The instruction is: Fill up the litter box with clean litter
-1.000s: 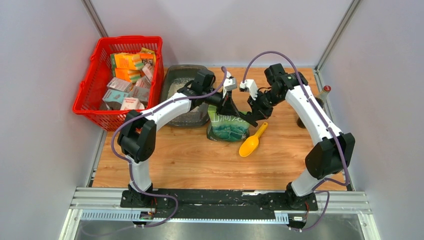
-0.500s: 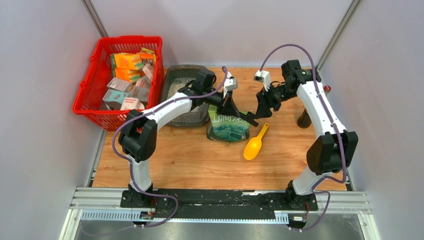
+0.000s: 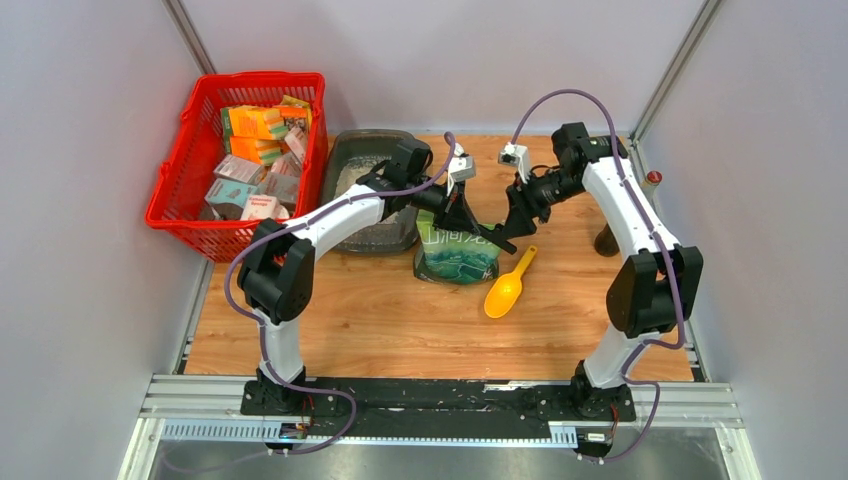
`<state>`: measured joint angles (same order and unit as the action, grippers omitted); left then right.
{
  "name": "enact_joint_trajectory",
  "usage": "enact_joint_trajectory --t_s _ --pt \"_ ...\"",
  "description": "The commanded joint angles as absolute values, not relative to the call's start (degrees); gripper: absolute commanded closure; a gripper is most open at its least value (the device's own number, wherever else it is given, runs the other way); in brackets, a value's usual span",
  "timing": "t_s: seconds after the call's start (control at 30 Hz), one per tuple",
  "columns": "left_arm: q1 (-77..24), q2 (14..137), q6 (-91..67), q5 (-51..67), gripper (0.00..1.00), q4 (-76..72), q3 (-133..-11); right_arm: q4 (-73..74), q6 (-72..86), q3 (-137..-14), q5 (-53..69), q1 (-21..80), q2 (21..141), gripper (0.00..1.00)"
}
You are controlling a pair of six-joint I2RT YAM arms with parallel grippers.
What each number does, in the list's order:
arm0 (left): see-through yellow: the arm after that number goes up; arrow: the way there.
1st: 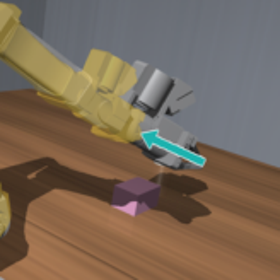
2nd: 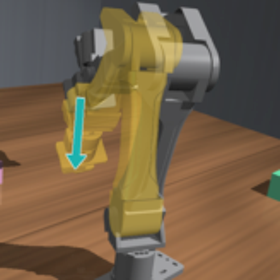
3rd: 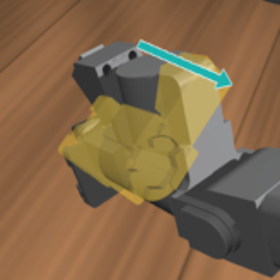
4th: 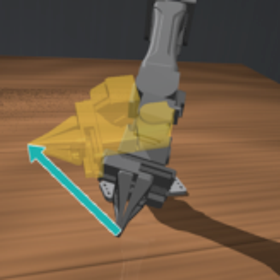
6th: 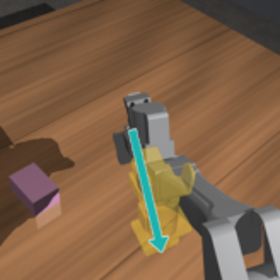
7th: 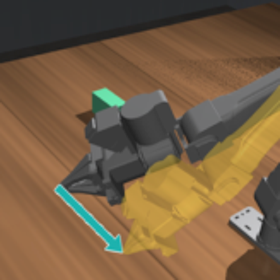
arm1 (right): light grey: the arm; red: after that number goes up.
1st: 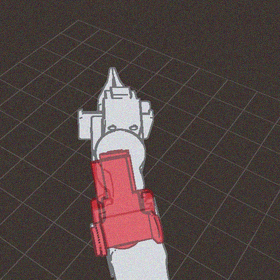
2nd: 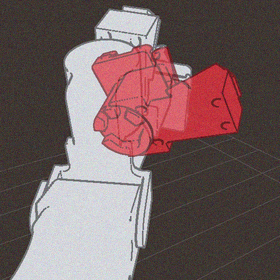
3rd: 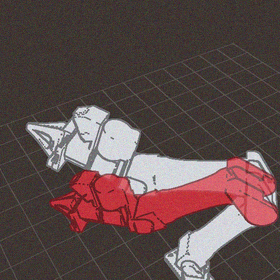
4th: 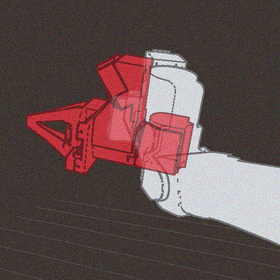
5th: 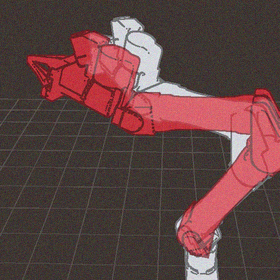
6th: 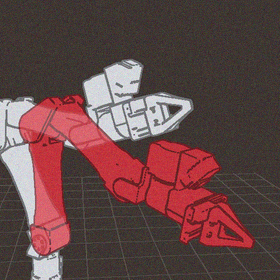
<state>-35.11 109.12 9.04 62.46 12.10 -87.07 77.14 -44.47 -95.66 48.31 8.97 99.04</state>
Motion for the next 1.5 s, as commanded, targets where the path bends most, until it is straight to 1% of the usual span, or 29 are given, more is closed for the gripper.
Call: enact_joint_trajectory --t_s 0.0,0.13,0.17,0.2,0.37,0.47,0.53,0.57,0.6,0.63,0.67,0.73,0.8,0.97,1.07,1.17,1.2,1.27,1.3,1.4,1.47 --pt "-36.2 109.9 7.6 65.5 1.00 10.1 -89.6 80.5 -46.0 -97.6 49.7 9.9 99.8 0.42" --pt "-36.2 110.0 7.3 65.3 1.00 9.9 -89.7 80.3 -46.0 -97.3 48.9 10.5 99.8 0.44" --pt "-36.3 110.0 7.2 65.3 1.00 9.9 -89.7 80.2 -45.9 -97.2 48.8 10.7 99.8 0.46" --pt "-36.3 110.0 7.1 65.2 1.00 9.8 -89.8 80.2 -45.6 -97.2 48.5 10.7 99.8 0.49" --pt "-36.3 110.2 6.0 65.1 1.00 9.1 -89.8 80.1 -45.5 -97.2 47.9 10.8 99.6 0.52" --pt "-36.2 110.4 5.8 65.0 1.00 9.0 -90.0 80.1 -45.8 -97.0 47.6 10.9 99.6 0.55" --pt "-36.2 110.5 5.5 64.8 1.00 8.8 -90.1 80.5 -46.2 -97.2 48.3 10.9 99.6 0.63" --pt "-36.3 110.5 5.5 64.5 1.00 8.7 -90.3 80.9 -46.8 -97.4 48.7 11.0 99.7 0.70" --pt "-36.3 110.5 5.4 64.3 1.00 8.7 -90.2 81.4 -47.3 -97.5 49.1 11.0 99.7 0.91" --pt "-36.2 110.5 5.1 62.9 0.91 8.8 -90.2 81.7 -47.5 -97.6 49.1 11.0 99.6 0.98" --pt "-36.2 110.5 4.6 62.5 0.83 9.0 -90.3 81.9 -47.9 -97.7 48.9 10.9 99.3 1.00" --pt "-36.1 110.1 5.4 61.8 0.68 9.8 -90.4 83.4 -49.1 -98.2 48.2 10.6 98.3 1.00" --pt "-35.9 109.6 6.1 61.8 0.64 10.9 -90.4 84.7 -51.1 -99.3 47.7 9.6 97.3 1.00" --pt "-35.0 108.5 7.8 62.1 0.62 12.3 -89.5 93.9 -56.2 -106.2 46.9 6.4 97.0 1.00" --pt "-34.8 108.5 8.9 62.0 0.63 13.3 -89.1 95.3 -58.0 -107.5 46.1 5.6 95.5 1.00" --pt "-34.7 108.7 9.2 61.7 0.65 13.4 -89.0 95.4 -59.8 -107.9 45.3 5.6 94.3 1.00" --pt "-34.8 108.8 9.4 61.7 0.72 13.1 -89.0 95.3 -60.4 -107.8 44.9 5.5 93.8 1.00" --pt "-34.9 108.6 9.8 60.6 0.81 12.6 -88.9 95.4 -63.1 -107.1 43.4 5.8 93.3 1.00" --pt "-34.9 108.5 9.9 60.4 0.88 12.3 -88.8 95.4 -64.3 -106.2 42.5 6.1 92.5 1.00" --pt "-35.0 107.5 10.6 58.7 0.97 11.9 -88.4 95.4 -69.0 -104.9 39.9 7.0 91.0 1.00" --pt "-35.1 106.5 11.9 58.2 1.00 11.5 -87.6 95.4 -72.0 -103.5 37.7 8.3 89.3 1.00"
